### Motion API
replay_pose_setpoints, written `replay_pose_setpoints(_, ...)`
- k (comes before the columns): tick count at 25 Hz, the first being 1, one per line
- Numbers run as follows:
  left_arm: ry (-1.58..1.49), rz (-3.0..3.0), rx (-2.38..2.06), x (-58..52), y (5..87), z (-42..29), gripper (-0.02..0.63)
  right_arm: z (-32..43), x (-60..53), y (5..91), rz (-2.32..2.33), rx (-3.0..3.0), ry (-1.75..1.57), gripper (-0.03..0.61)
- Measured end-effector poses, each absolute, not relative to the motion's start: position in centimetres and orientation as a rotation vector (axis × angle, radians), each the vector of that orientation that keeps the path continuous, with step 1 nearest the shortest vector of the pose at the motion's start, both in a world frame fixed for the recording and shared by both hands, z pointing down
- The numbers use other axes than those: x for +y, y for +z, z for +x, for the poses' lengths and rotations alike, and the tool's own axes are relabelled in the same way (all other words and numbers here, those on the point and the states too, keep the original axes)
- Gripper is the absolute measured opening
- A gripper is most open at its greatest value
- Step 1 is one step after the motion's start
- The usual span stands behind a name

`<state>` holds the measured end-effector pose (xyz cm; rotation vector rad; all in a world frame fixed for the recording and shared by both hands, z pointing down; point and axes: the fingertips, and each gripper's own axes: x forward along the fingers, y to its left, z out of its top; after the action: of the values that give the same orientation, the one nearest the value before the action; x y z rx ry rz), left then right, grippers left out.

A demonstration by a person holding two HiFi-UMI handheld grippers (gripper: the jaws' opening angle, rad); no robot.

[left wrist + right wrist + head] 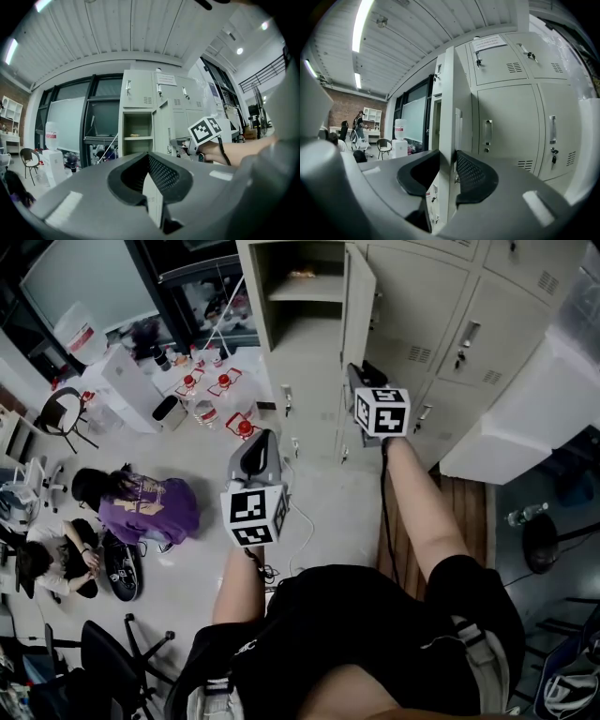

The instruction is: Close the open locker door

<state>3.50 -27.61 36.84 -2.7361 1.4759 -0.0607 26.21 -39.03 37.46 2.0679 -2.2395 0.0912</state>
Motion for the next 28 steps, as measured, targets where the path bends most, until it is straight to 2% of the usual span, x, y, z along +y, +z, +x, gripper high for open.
replay_pose_setpoints(19, -0.052, -2.689, 1.601, -29.1, 37.5, -2.0, 0.000, 17.9, -43.4, 37.4, 2.042, -2.205, 0.094, 0.126)
replay_pose_setpoints(28, -0.056, -2.658, 1.675, -31.0, 37.7, -6.8, 0.000, 14.5, -47.1, 37.2, 2.124, -2.108, 0.107, 0.117)
